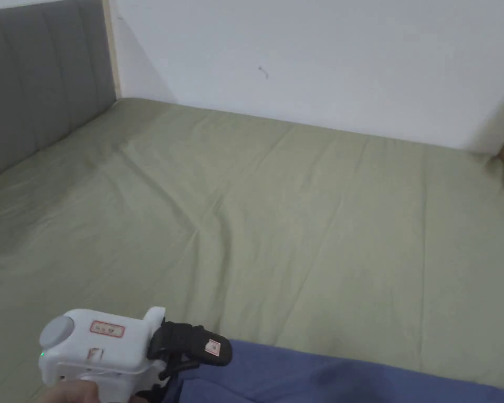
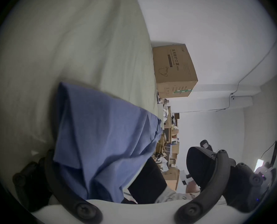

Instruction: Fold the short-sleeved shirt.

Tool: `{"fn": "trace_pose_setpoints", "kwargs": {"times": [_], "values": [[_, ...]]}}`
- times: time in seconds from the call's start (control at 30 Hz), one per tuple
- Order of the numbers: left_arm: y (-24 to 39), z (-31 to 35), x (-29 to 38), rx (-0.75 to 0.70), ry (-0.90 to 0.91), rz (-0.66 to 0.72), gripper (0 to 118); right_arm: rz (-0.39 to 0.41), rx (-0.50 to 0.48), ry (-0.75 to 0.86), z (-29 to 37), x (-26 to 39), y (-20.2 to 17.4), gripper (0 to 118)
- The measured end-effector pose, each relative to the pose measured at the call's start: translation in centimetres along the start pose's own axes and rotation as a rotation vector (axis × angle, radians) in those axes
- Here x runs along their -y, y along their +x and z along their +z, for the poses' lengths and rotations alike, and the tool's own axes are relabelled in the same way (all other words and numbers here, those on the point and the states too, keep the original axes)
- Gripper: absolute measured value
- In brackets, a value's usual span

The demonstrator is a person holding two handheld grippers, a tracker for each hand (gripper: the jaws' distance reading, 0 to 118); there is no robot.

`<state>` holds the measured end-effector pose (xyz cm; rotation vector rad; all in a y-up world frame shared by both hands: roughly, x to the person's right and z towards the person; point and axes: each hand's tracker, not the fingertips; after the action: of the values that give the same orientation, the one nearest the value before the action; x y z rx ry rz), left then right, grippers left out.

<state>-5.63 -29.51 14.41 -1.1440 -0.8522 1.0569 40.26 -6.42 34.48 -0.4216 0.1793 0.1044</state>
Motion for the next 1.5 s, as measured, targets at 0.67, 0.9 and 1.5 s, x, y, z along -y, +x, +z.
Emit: {"fn": "trace_pose_setpoints", "kwargs": {"times": [0.67,0.9,1.5], "values": [[15.0,0.3,3.9,-1.143,0.086,-0.356,5,-0.138,-0.098,-0.01,-0.4,1.8,1.9,0],[20.2,-12.7,3.9,-0.776,-0.072,-0.377,5,-0.157,-0.08,-0.012,1.8,2.9,5.0,0],[20.2,-12.2,4.3,-0.852,-0.07,-0.472,111,-0.263,0.038,-0.039,1.5,3.7,11.3,0]]}}
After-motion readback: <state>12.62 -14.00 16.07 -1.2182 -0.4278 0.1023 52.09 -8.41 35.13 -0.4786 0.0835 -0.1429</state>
